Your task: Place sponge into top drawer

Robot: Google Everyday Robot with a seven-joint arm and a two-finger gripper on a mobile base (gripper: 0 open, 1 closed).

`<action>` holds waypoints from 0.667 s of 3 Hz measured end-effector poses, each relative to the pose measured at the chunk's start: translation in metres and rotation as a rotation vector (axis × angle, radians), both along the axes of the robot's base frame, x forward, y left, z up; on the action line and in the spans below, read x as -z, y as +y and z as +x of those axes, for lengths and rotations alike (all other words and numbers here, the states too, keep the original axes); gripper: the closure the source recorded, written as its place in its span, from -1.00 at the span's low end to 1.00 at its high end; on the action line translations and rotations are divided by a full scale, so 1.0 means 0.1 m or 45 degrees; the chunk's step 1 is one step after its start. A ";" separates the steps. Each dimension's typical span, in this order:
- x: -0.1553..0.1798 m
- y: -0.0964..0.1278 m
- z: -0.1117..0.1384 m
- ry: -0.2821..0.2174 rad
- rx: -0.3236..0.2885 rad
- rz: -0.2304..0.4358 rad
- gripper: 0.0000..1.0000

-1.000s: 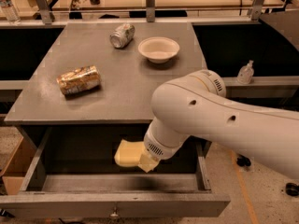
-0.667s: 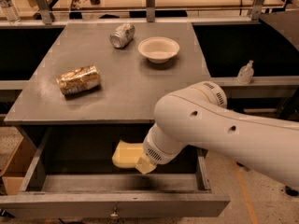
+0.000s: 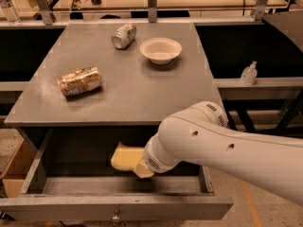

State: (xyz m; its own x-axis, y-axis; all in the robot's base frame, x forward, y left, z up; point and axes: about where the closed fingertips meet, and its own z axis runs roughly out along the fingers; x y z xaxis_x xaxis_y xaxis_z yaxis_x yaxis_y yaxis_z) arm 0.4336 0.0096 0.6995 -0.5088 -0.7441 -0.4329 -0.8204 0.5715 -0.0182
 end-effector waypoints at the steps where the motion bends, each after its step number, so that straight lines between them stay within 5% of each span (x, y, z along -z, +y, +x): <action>1: 0.11 0.05 0.08 -0.006 0.009 0.020 0.65; 2: 0.11 0.05 0.08 -0.009 0.008 0.020 0.19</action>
Offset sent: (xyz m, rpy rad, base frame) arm 0.0077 0.0043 -0.0105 0.0147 -0.0045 -0.0068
